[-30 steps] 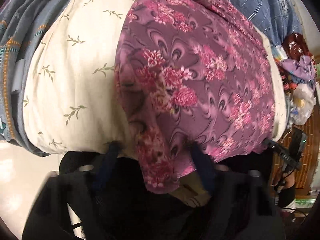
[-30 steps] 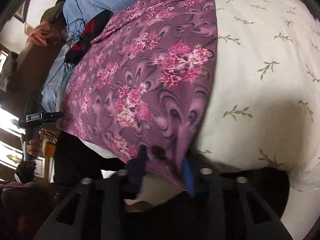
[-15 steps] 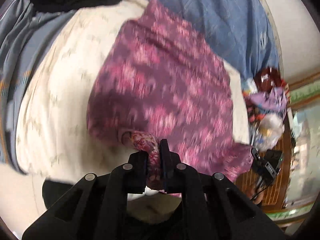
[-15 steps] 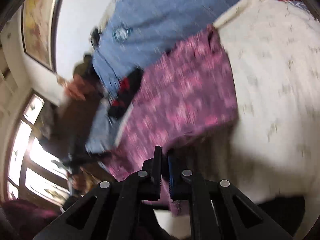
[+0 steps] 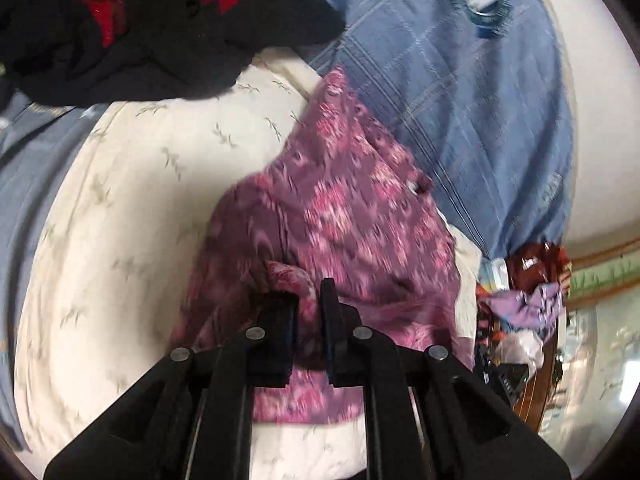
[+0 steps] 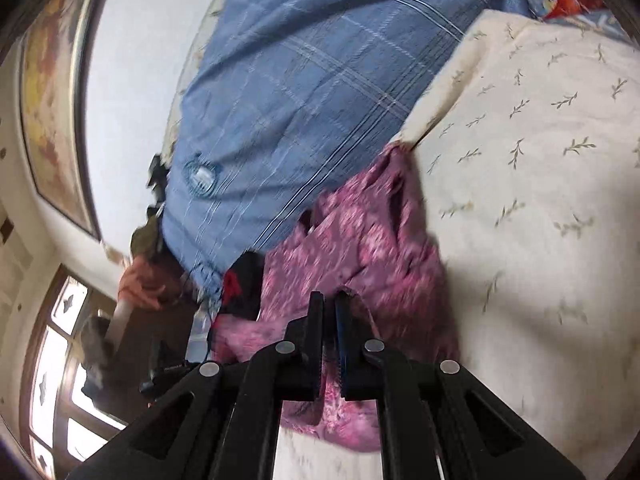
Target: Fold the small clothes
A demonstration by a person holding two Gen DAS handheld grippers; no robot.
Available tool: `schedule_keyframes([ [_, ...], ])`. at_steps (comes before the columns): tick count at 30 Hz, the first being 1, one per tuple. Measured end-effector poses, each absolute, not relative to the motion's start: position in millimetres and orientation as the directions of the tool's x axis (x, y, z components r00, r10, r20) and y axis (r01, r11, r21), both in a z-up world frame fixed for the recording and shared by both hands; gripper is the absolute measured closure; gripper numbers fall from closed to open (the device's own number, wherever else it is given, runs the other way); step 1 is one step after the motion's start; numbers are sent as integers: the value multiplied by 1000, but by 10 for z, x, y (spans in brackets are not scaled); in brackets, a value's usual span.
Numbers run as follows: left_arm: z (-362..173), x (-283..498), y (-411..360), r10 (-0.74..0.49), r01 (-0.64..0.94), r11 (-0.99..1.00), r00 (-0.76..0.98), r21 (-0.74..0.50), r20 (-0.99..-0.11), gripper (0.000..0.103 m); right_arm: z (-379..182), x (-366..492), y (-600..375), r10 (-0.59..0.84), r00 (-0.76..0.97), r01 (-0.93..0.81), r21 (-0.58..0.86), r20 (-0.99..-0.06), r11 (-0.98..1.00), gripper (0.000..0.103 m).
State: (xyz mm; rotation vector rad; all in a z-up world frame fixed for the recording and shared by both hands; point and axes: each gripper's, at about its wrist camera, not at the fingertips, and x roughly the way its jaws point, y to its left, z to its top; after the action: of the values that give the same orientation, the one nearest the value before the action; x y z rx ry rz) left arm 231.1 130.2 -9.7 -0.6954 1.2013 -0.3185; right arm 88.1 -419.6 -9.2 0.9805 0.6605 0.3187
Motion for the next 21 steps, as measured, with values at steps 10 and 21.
schedule_keyframes([
  [10,-290,2639,1214,-548,-138,783,308,-607,-778,94,-167,1133,-4138,565,679,74,810,-469,582,72],
  [21,-304,2620,1270,-556,-152,776,294,-613,-777,94,121,1173,-3312,209,664,-162,135,-718,977,38],
])
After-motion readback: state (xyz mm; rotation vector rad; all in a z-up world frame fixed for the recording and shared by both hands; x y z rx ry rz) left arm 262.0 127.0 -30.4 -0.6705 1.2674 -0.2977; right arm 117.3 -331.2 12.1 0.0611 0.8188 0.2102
